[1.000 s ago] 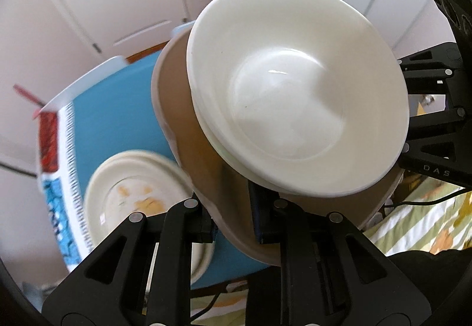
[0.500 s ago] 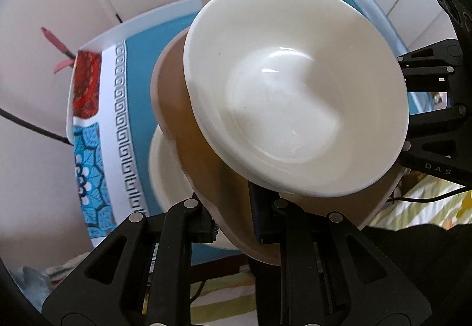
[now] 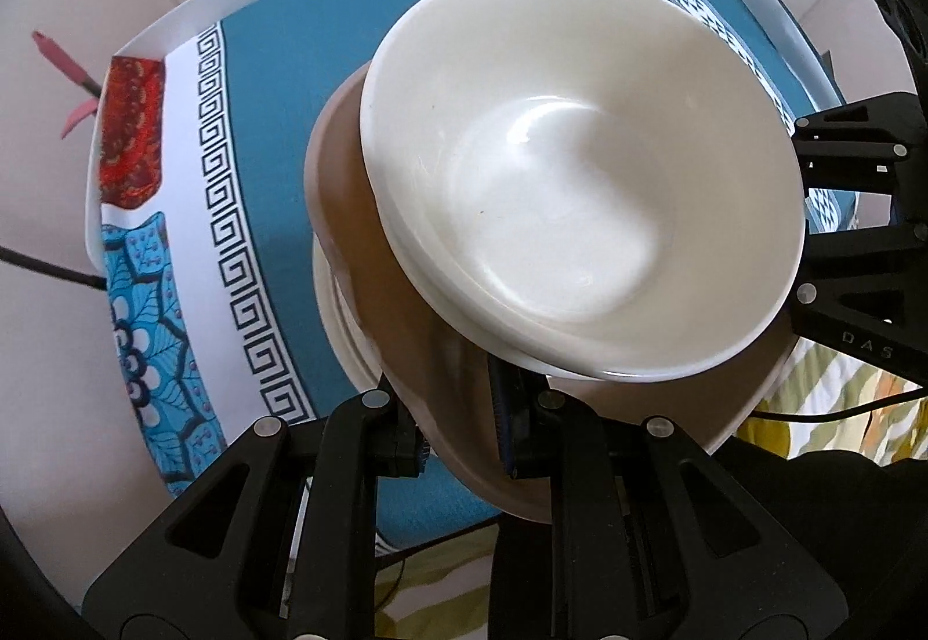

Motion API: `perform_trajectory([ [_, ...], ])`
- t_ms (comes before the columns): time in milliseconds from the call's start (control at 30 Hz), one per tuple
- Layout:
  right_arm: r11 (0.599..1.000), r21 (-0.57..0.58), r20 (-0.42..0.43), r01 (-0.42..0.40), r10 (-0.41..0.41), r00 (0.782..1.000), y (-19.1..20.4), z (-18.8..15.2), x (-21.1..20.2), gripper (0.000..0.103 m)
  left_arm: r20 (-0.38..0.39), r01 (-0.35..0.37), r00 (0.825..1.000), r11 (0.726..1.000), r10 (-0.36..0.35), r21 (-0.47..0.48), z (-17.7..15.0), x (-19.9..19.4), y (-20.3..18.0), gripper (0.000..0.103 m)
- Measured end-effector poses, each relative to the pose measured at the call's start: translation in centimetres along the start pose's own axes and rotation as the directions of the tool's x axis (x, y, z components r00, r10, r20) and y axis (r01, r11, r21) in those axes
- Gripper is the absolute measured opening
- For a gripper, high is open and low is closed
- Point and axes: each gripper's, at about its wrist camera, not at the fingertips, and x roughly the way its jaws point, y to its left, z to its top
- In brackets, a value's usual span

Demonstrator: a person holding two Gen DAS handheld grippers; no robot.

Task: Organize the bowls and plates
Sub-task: 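Lift the taupe dish holding the bowls and lower it onto the plate stack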

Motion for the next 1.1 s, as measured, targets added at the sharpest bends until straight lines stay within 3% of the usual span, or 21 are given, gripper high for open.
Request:
perform_trajectory([
  [300, 1.000, 0.023, 0.009, -0.012, 0.012, 1.000, -0.4, -0.3, 0.8, 0.016, 0.006, -0.021, 1.000, 1.000, 0.021, 0.012, 0.1, 0.5, -0.4, 0.015],
  [833, 0.997, 0.069, -0.074, -0.043, 0.048, 0.996, -0.6, 0.3, 0.4, 0.021, -0.135, 0.009, 0.991, 0.999, -0.004, 0.037, 1.4, 1.1, -0.7, 0.020],
  [1100, 0.996, 0.078, -0.097, -0.038, 0.046, 0.994, -0.3, 0.6, 0.5, 0.025, -0.160, 0.023, 0.987, 0.998, -0.013, 0.061, 1.6, 0.7, -0.6, 0.022],
])
